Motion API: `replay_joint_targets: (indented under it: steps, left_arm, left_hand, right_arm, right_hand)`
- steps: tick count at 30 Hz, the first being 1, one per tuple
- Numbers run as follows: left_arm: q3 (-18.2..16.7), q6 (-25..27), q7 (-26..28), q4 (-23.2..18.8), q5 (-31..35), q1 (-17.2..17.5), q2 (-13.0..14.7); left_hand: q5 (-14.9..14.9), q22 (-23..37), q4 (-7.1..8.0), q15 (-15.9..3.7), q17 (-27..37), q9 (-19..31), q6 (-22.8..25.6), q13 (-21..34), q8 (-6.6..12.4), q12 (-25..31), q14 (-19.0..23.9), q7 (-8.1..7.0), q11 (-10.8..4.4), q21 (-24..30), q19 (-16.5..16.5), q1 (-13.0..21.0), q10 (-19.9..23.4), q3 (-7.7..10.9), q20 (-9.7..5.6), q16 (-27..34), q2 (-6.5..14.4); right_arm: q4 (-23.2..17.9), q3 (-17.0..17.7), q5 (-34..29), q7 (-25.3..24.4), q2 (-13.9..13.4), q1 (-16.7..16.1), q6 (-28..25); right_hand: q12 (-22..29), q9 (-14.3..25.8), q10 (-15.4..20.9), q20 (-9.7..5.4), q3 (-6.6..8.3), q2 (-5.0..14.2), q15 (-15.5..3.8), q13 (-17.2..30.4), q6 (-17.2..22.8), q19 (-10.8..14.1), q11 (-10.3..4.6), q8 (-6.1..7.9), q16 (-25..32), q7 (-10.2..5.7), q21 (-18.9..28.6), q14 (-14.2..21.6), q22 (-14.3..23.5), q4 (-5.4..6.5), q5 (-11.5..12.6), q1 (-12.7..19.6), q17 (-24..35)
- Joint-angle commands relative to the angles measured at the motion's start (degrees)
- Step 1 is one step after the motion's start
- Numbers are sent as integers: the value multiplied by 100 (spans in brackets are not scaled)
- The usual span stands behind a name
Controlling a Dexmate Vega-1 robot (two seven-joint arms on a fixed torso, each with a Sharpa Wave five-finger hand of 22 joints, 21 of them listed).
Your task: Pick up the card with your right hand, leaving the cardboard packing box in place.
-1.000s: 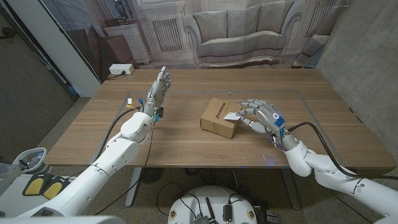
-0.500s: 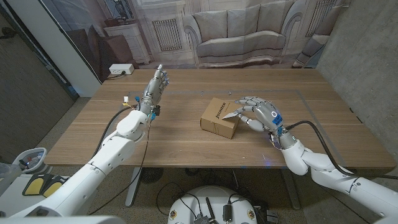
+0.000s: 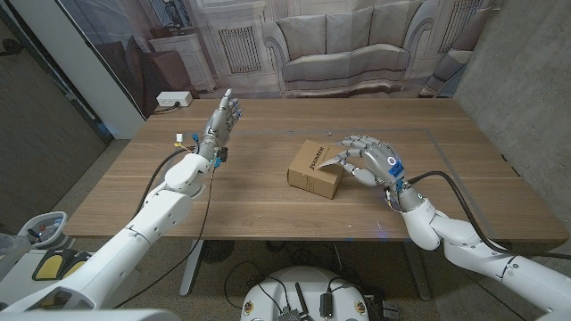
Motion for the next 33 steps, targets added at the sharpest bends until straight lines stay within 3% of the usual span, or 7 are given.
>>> replay_joint_targets:
  steps: [1,16,33]
  left_arm:
    - [69,-12,-98,213,-20,-213,-68]
    - [69,-88,-131,368,-33,-282,-120]
    - [-18,-92,-87,269,-71,-163,-38]
  left_hand:
    - [18,15,-1,14,30,13,39,18,-6,-6,0,-5,36,20,-63,18,34,-30,15,0,48]
    - [18,15,0,13,30,13,37,18,-8,-6,-2,-4,23,18,-70,24,36,-49,16,0,58]
    - [17,15,0,11,30,13,36,18,-9,-9,0,-3,8,18,-74,29,29,-69,16,1,65]
  right_arm:
    - [-114,115,25,137,-56,-16,-85]
    - [-245,227,-12,258,-117,47,-137]
    - [-567,540,179,443,-173,-70,-252]
  right_hand:
    - [18,6,55,-566,-22,20,-800,10,48,63,-1,21,18,12,24,63,9,-14,-14,24,13]
    - [16,-2,79,-568,-24,33,-801,8,58,71,0,22,15,13,28,80,10,-17,-23,33,13]
    - [10,-12,98,-573,-29,37,-803,6,71,79,0,24,3,14,32,84,11,-24,-34,45,12]
